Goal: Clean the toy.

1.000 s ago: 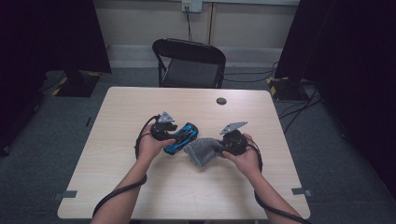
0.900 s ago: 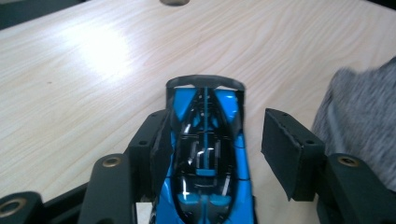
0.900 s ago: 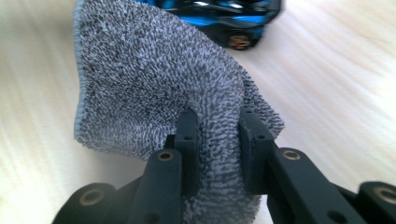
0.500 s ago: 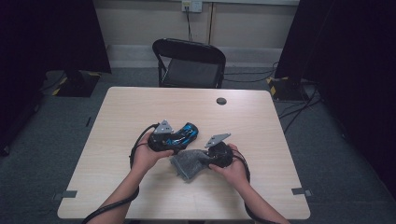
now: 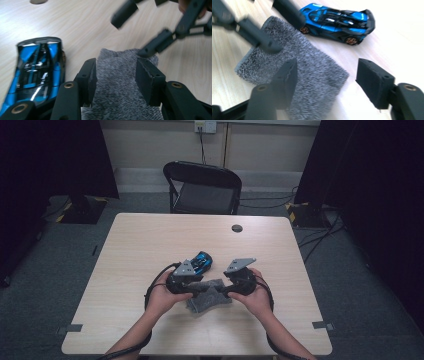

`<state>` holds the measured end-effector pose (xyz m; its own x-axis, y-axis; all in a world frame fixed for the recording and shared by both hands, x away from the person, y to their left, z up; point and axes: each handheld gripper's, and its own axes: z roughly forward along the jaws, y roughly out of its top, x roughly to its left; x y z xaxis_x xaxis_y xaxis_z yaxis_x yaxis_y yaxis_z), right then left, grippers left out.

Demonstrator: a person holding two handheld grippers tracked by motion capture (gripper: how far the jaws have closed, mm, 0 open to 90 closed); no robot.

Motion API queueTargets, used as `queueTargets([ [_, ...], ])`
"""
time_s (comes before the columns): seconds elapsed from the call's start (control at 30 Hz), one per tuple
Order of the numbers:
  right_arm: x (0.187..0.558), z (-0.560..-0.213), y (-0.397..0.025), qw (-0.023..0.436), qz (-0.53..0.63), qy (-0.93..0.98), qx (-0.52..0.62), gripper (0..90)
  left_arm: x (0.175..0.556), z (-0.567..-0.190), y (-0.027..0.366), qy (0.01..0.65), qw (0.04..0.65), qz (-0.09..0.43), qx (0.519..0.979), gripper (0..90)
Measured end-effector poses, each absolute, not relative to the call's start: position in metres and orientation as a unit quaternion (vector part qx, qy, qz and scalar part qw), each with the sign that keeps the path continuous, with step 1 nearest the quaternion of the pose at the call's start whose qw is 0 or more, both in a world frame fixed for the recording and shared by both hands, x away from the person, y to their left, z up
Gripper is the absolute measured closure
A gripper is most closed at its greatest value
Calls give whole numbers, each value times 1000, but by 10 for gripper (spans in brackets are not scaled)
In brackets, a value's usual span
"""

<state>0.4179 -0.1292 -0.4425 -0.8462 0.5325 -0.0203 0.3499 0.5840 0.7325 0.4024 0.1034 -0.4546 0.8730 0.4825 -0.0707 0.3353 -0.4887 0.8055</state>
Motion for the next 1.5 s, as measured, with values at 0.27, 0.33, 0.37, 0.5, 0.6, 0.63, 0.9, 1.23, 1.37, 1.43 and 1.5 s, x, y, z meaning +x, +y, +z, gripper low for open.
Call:
queueTargets([
  [0.27, 425, -443, -132, 147, 405, 869, 242, 195, 399, -483, 102, 216, 389, 92, 891, 457],
  [0.33, 429, -442, -129, 149, 405, 868, 245, 168, 397, -487, 103, 210, 385, 87, 894, 421],
  [0.37, 431, -441, -127, 150, 406, 868, 242, 150, 396, -488, 103, 208, 384, 84, 896, 400],
  [0.5, 441, -437, -114, 157, 399, 874, 227, 138, 393, -491, 103, 201, 384, 87, 897, 374],
  [0.6, 449, -438, -102, 153, 403, 874, 223, 138, 391, -495, 106, 204, 392, 85, 893, 402],
  [0.63, 452, -439, -96, 149, 404, 876, 218, 138, 391, -495, 107, 201, 392, 84, 894, 428],
  [0.9, 477, -451, -65, 136, 395, 886, 203, 138, 383, -489, 120, 226, 379, 69, 895, 741],
  [1.23, 499, -466, -32, 124, 382, 896, 190, 139, 375, -484, 164, 285, 379, 45, 879, 758],
  [1.37, 502, -475, -30, 120, 374, 900, 191, 139, 373, -483, 174, 299, 381, 50, 874, 756],
  [1.43, 503, -478, -32, 122, 373, 899, 195, 139, 372, -482, 179, 302, 380, 54, 873, 755],
  [1.5, 505, -480, -31, 115, 377, 898, 196, 137, 372, -480, 182, 306, 378, 57, 872, 754],
])
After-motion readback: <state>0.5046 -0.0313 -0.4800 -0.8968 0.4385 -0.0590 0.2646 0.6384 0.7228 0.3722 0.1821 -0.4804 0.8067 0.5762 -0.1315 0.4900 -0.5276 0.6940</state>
